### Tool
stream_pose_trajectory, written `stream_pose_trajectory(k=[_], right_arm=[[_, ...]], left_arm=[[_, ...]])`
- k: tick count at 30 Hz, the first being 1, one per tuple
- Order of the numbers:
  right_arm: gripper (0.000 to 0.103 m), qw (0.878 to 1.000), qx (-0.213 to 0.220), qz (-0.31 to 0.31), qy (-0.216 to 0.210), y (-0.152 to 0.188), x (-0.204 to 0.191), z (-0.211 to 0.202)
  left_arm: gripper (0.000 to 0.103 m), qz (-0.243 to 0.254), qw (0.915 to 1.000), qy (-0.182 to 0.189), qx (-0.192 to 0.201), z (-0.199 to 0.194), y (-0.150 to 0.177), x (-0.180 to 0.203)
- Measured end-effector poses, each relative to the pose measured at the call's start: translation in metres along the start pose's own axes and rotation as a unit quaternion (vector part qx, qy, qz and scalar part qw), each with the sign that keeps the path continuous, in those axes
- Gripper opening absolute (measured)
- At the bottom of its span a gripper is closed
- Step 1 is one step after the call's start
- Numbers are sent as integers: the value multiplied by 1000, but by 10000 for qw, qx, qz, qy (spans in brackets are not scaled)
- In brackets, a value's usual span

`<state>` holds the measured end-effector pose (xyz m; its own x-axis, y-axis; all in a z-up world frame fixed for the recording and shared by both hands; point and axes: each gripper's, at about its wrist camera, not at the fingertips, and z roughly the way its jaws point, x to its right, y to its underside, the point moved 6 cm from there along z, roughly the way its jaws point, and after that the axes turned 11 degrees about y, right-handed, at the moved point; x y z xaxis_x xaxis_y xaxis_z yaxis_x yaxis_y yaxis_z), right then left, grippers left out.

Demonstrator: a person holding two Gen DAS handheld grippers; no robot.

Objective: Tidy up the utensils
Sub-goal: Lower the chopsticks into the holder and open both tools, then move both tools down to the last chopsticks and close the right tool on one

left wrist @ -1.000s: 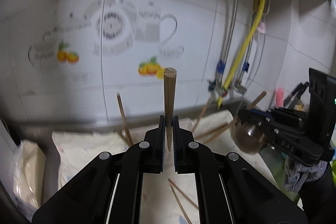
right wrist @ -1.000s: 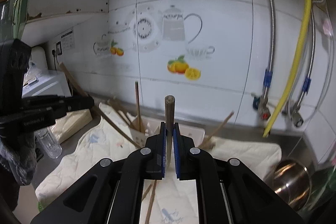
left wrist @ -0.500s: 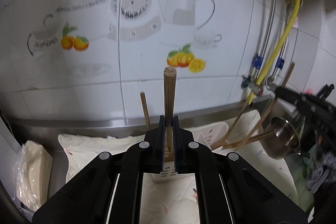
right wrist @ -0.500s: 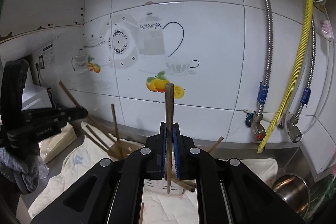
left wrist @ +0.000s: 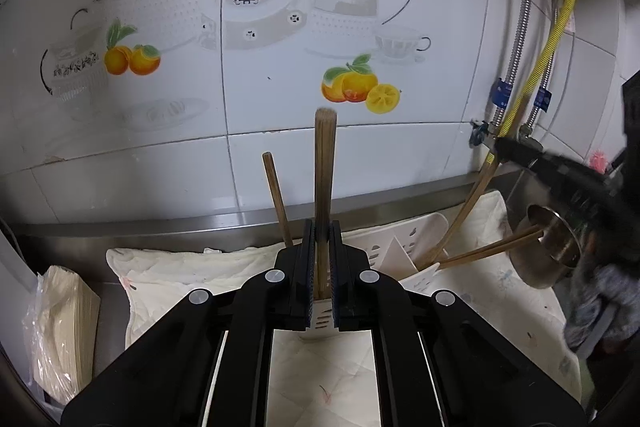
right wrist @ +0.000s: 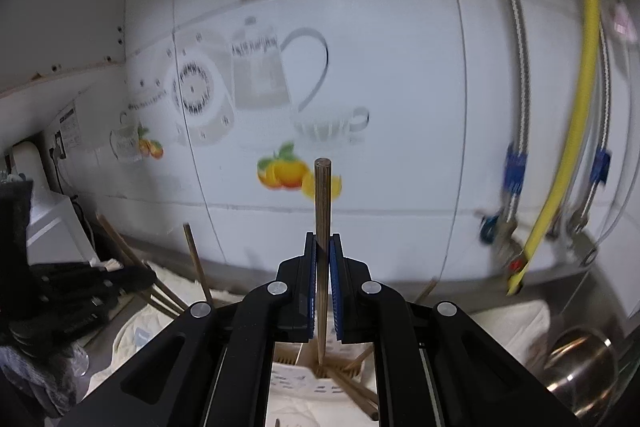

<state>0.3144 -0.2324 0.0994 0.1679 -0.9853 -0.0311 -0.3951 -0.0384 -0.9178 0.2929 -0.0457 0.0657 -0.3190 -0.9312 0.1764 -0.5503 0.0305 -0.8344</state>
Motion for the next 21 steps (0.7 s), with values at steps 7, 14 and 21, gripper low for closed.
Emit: stream_pose_trajectory(k=[7,14,21], right_arm=[[6,9994,-346,-67,-20,28,-6,19],[12,9995,-326,42,35,31,2,12],[23,9999,-82,86,13,29,12,-25]], left_arm=[[7,-38,10000,50,12,-1,1,0],[10,-54,9998,109,141,-10,-3,3],[27,-3,9990,193,396,-40,1,17]])
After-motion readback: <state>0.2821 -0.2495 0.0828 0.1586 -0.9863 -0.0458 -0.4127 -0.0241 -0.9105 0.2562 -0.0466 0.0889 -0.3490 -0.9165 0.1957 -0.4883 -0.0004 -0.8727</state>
